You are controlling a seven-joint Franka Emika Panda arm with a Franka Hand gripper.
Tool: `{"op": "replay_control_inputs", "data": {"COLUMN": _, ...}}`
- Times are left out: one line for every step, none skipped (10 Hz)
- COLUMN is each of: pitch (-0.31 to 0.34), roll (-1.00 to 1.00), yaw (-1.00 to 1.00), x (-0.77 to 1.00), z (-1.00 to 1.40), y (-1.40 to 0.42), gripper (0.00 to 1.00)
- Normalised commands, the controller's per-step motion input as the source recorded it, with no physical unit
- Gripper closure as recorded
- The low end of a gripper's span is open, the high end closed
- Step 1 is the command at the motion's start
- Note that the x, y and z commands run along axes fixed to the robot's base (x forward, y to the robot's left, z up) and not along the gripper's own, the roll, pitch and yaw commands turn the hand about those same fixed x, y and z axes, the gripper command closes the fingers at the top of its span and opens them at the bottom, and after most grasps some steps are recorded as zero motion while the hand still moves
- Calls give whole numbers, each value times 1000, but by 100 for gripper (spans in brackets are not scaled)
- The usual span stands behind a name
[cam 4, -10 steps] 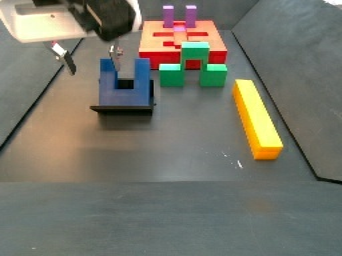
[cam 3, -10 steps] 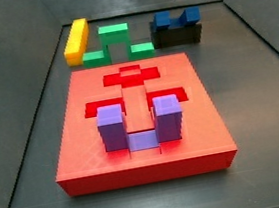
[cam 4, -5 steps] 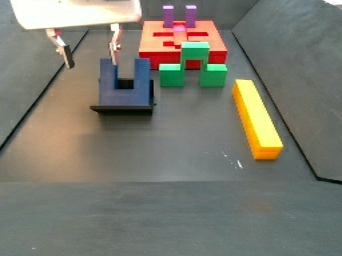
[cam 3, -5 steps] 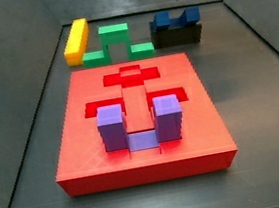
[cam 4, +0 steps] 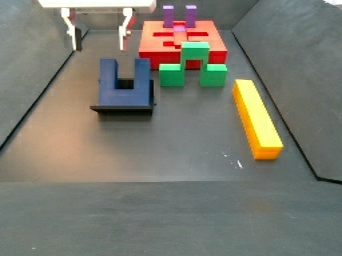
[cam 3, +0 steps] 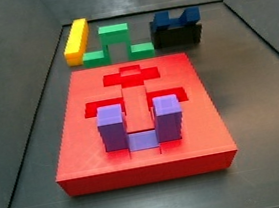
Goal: Pick up the blue object. Move up. Place the blue object on the fixture. Regrasp the blue object. Move to above the board. Insert the blue object.
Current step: Regrasp the blue object.
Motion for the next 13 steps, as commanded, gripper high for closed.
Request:
{"op": "replay_control_inputs", "data": {"pitch": -9, "roll": 1000, "yaw": 0, "x": 560, "z": 166, "y": -291, "gripper": 0}}
{"op": "replay_control_inputs", "data": {"pitch": 0, "roll": 903, "yaw": 149, "x": 351, "z": 0, "y": -277, "gripper": 0}}
{"op": "replay_control_inputs", "data": {"pitch": 0, "roll": 829, "yaw": 300, "x": 40, "z": -77, "y": -254, "gripper": 0}}
{"op": "replay_control_inputs", "data": {"pitch": 0, "roll": 674, "yaw": 471, "x": 97, "z": -40, "y": -249, "gripper": 0}}
{"op": "replay_control_inputs", "data": {"pitch": 0, "roll": 340, "yaw": 591, "x": 340, "z": 0, "y": -157, "gripper": 0}}
{"op": "replay_control_inputs", "data": {"pitch": 0, "roll": 251, "yaw": 634, "x": 363, "z": -17, "y": -114, "gripper": 0}}
{"op": "replay_control_inputs", "data": {"pitch": 0, "roll": 217, "yaw": 631, "x": 340, "z": -46, "y": -89, "gripper": 0}}
{"op": "replay_control_inputs", "data": {"pitch": 0, "roll": 157, "yaw": 569, "x": 406, "z": -89, "y": 0, "gripper": 0}}
{"op": "replay_control_inputs", "data": {"pitch": 0, "roll": -9, "yaw": 240, "x": 154, "z": -311, "y": 0, "gripper": 0}}
{"op": "replay_control_inputs", "data": {"pitch": -109, "roll": 0, "yaw": 149, "x": 137, "z": -466, "y": 0, "gripper": 0}}
{"op": "replay_control_inputs", "data": {"pitch": -197, "roll": -3, "yaw": 137, "x": 31, "z": -509, "y": 0, "gripper": 0}}
{"op": "replay_control_inputs", "data": {"pitch": -211, "roll": -71, "yaw": 146, "x": 31, "z": -469, "y": 0, "gripper": 0}}
{"op": "replay_control_inputs", "data": {"pitch": -169, "roll": -46, "yaw": 151, "x": 60, "z": -377, "y": 0, "gripper": 0}}
